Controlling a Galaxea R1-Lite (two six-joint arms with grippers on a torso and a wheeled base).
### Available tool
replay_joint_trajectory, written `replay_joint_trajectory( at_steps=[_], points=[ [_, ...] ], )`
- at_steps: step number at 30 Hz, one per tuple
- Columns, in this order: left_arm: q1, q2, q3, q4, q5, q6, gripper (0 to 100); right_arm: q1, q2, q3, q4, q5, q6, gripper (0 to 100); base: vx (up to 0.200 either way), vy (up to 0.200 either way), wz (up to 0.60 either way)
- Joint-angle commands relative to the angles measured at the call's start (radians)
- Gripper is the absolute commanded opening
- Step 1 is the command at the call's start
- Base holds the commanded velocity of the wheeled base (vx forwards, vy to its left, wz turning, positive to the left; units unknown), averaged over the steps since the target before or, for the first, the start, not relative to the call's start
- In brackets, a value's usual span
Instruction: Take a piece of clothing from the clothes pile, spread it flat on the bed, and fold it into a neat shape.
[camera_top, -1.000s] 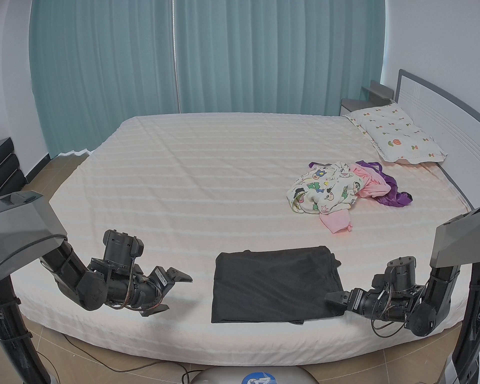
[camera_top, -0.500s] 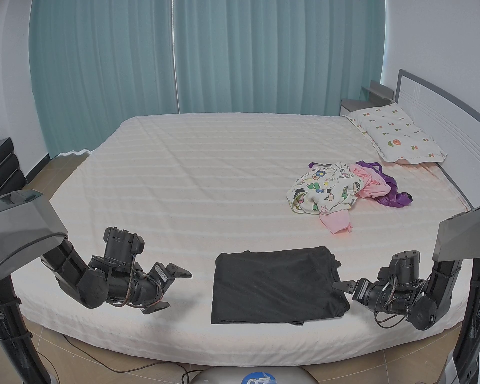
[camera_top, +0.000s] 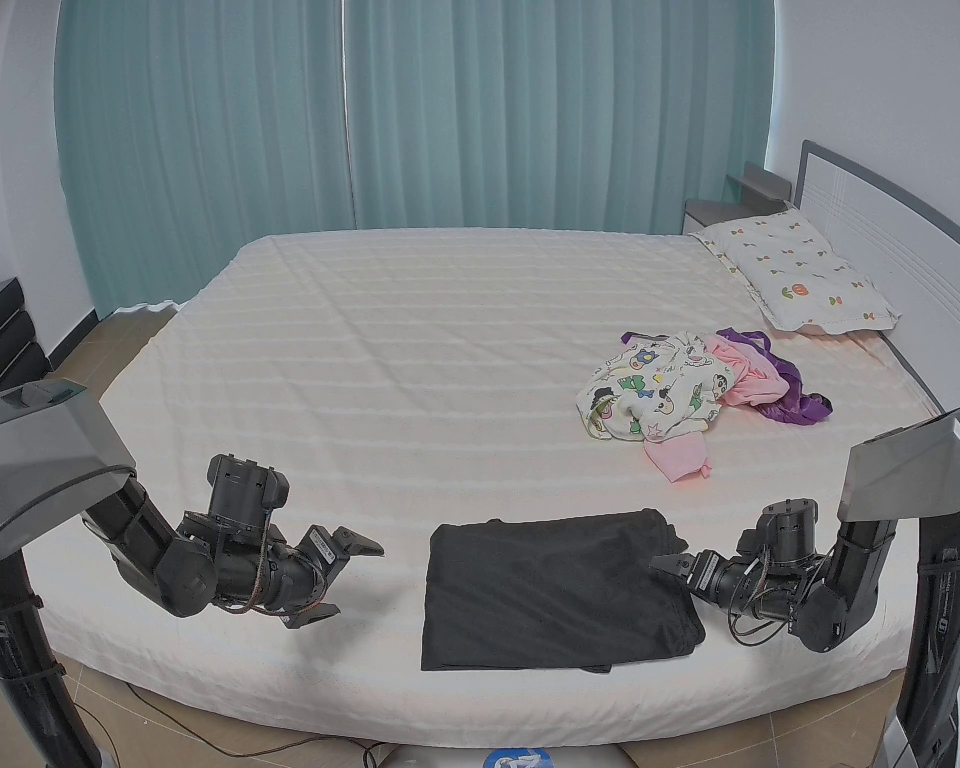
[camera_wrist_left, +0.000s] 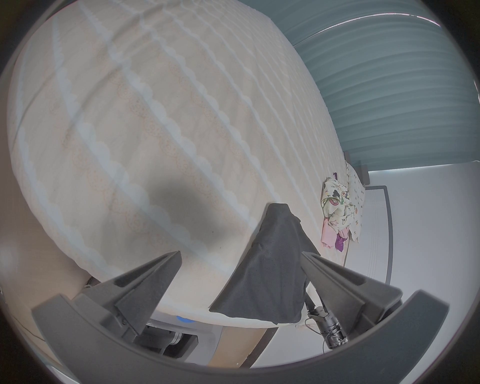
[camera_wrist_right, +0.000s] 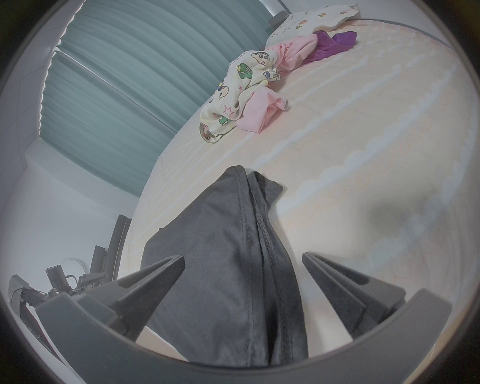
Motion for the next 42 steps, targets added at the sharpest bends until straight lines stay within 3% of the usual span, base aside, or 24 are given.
replay_joint_trajectory(
  at_steps=[1, 11, 14, 22, 23, 33, 36, 42],
  points=[
    [0.000, 0.001, 0.001, -0.001, 0.000, 0.000, 100, 0.011, 0.072, -0.056, -0.012, 0.011, -0.014, 100, 0.000, 0.000, 0.00],
    [0.000, 0.000, 0.002, -0.001, 0.001, -0.002, 100, 0.088, 0.145, -0.213, 0.031, 0.037, -0.059, 100, 0.000, 0.000, 0.00],
    [0.000, 0.001, 0.002, -0.001, 0.001, -0.002, 100, 0.146, 0.156, -0.242, 0.040, 0.040, -0.070, 100, 0.000, 0.000, 0.00],
    [0.000, 0.001, 0.001, -0.001, 0.001, -0.002, 100, 0.157, 0.162, -0.260, 0.040, 0.098, -0.110, 100, 0.000, 0.000, 0.00],
    [-0.001, 0.001, 0.001, -0.001, 0.000, -0.002, 100, 0.159, 0.164, -0.260, 0.042, 0.101, -0.111, 0, 0.000, 0.000, 0.00],
    [0.000, 0.001, 0.001, -0.001, 0.001, -0.002, 100, 0.153, 0.118, -0.237, 0.065, 0.109, -0.114, 0, 0.000, 0.000, 0.00],
    [0.000, 0.001, 0.001, -0.001, 0.001, -0.003, 100, 0.151, 0.065, -0.181, 0.073, 0.155, -0.110, 0, 0.000, 0.000, 0.00],
    [0.000, 0.001, 0.001, -0.001, 0.001, -0.003, 100, 0.136, 0.022, -0.139, 0.063, 0.165, -0.100, 0, 0.000, 0.000, 0.00]
  ],
)
